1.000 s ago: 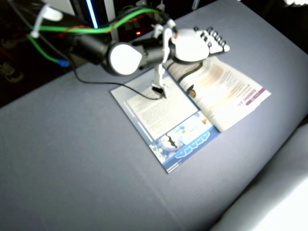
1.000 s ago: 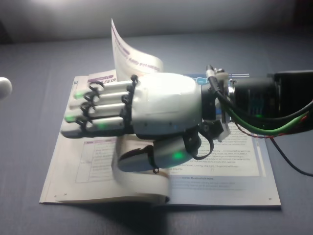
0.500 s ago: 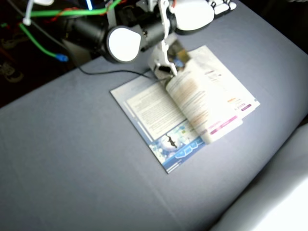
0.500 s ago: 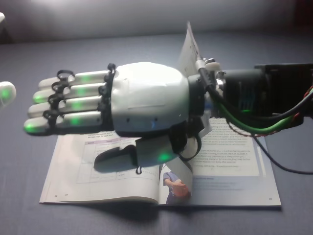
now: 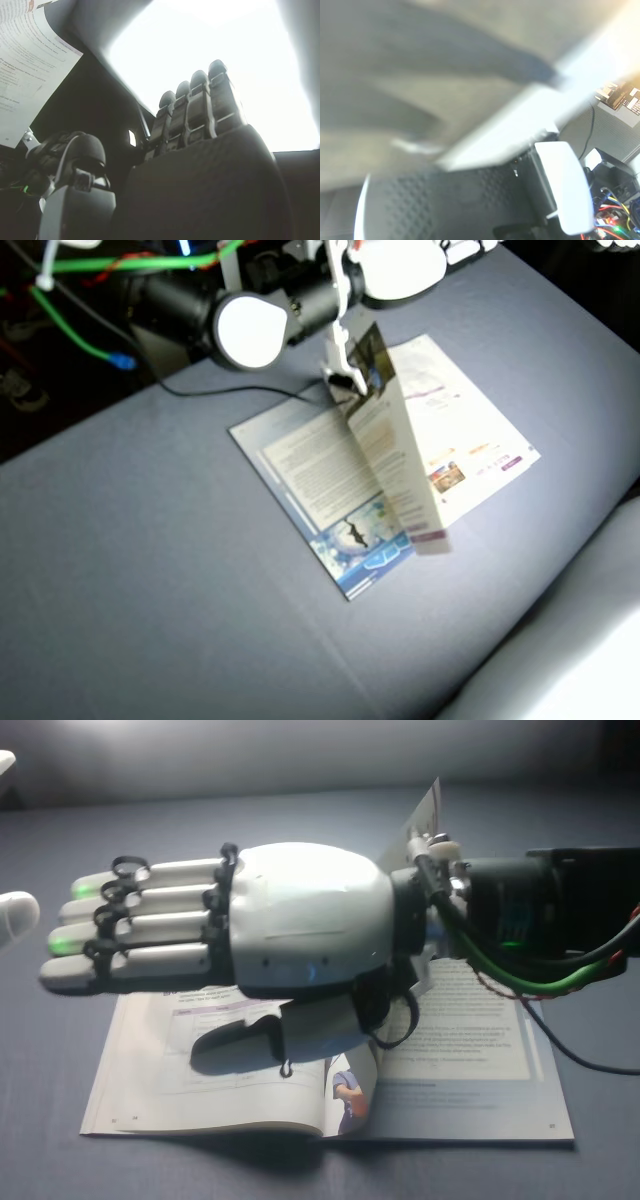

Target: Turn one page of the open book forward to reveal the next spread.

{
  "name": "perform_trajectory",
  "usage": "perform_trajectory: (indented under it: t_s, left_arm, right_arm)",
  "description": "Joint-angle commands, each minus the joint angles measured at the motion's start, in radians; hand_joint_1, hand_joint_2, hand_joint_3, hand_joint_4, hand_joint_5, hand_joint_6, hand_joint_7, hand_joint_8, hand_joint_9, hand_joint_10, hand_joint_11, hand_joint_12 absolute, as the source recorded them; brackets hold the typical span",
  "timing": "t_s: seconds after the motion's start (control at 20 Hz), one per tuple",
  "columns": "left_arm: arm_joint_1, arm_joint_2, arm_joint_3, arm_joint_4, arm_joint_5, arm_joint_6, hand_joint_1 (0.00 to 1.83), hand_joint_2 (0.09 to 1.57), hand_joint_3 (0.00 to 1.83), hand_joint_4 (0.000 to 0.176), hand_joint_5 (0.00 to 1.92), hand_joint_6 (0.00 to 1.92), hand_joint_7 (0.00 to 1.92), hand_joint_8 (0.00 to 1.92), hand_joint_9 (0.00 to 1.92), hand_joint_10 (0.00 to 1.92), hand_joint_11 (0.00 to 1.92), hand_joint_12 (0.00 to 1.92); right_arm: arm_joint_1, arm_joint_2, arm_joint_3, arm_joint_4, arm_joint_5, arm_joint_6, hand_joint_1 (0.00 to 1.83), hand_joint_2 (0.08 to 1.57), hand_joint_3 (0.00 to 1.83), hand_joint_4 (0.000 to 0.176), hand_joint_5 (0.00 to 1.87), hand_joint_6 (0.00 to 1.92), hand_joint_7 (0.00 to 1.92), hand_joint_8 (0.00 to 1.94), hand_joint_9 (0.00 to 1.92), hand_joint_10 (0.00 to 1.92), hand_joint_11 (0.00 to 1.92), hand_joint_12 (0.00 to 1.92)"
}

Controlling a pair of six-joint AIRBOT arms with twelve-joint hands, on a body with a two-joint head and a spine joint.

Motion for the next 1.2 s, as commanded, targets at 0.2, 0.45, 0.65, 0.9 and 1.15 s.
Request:
perform_trajectory:
  t_s: [0.2, 0.45, 0.65, 0.9, 1.15]
  left_arm:
    - [-0.016, -0.008, 0.005, -0.021, -0.094, 0.001, 0.00, 1.26, 0.00, 0.000, 0.01, 0.00, 0.00, 0.00, 0.00, 0.00, 0.00, 0.00]
    - [-0.014, -0.008, -0.003, -0.018, -0.088, 0.000, 0.00, 1.23, 0.00, 0.000, 0.01, 0.00, 0.00, 0.00, 0.00, 0.00, 0.00, 0.00]
    - [0.002, -0.007, -0.012, -0.019, -0.091, -0.003, 0.00, 1.24, 0.00, 0.000, 0.00, 0.00, 0.00, 0.00, 0.00, 0.00, 0.00, 0.00]
    - [0.012, -0.007, -0.018, -0.021, -0.091, -0.004, 0.00, 1.23, 0.00, 0.000, 0.01, 0.00, 0.00, 0.00, 0.00, 0.00, 0.00, 0.00]
    - [0.024, -0.007, -0.022, -0.018, -0.089, -0.007, 0.00, 1.22, 0.00, 0.000, 0.01, 0.00, 0.00, 0.00, 0.00, 0.00, 0.00, 0.00]
  right_arm:
    - [0.012, 0.042, -0.033, 0.089, 0.124, 0.004, 0.40, 1.53, 0.00, 0.000, 0.00, 0.00, 0.00, 0.00, 0.00, 0.00, 0.00, 0.00]
    - [0.011, 0.143, -0.076, 0.109, 0.137, 0.004, 0.32, 1.55, 0.02, 0.000, 0.00, 0.00, 0.00, 0.00, 0.00, 0.00, 0.00, 0.00]
    - [0.003, 0.251, -0.105, 0.128, 0.133, 0.004, 0.55, 1.50, 0.00, 0.000, 0.00, 0.00, 0.00, 0.00, 0.00, 0.00, 0.00, 0.00]
    - [-0.061, 0.369, -0.127, 0.128, 0.031, 0.004, 0.56, 1.50, 0.00, 0.000, 0.00, 0.00, 0.00, 0.00, 0.00, 0.00, 0.00, 0.00]
    - [-0.172, 0.457, -0.131, 0.126, -0.109, 0.004, 0.13, 1.56, 0.01, 0.000, 0.00, 0.00, 0.00, 0.00, 0.00, 0.00, 0.00, 0.00]
